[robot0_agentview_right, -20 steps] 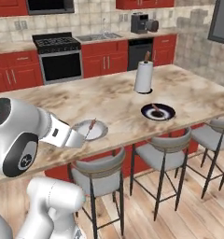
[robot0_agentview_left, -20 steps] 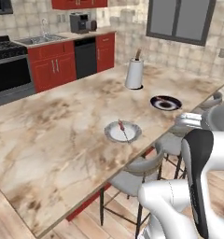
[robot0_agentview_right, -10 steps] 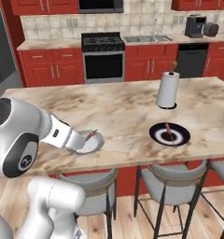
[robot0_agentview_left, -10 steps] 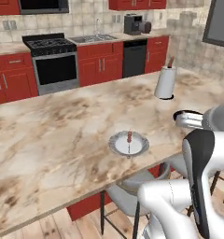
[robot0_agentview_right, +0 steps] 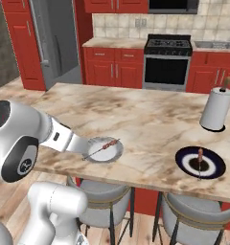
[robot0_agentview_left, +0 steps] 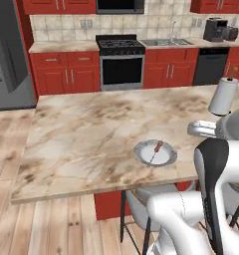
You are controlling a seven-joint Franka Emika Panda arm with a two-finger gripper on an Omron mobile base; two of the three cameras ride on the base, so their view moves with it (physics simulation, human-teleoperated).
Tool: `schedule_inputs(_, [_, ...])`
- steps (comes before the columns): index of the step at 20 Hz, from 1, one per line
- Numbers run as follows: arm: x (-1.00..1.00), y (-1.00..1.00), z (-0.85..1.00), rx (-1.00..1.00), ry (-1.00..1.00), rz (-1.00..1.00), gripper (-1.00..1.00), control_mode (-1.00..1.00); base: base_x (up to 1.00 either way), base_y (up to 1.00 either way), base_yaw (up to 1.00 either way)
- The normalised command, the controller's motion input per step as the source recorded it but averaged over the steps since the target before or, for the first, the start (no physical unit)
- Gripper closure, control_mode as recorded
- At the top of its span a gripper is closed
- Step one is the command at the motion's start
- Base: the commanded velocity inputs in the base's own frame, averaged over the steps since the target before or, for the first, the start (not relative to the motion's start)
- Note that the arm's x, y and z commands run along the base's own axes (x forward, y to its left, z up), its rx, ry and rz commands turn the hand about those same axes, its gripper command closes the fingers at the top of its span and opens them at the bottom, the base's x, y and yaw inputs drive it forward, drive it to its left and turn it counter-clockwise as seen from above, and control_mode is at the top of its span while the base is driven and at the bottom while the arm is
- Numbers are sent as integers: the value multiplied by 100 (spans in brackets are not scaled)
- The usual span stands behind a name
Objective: Pick up the kiwi and banana from the fridge and place one fruit on each plate on the dining counter.
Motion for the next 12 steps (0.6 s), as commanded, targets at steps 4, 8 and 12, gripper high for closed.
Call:
schedule_inputs(4, [0,0,0,0,0,0,100,100,99,-10,61])
schedule_inputs(8, [0,0,0,0,0,0,100,100,100,-1,50])
schedule_inputs(12, [100,0,-61,0,21,37,100,-100,0,0,0])
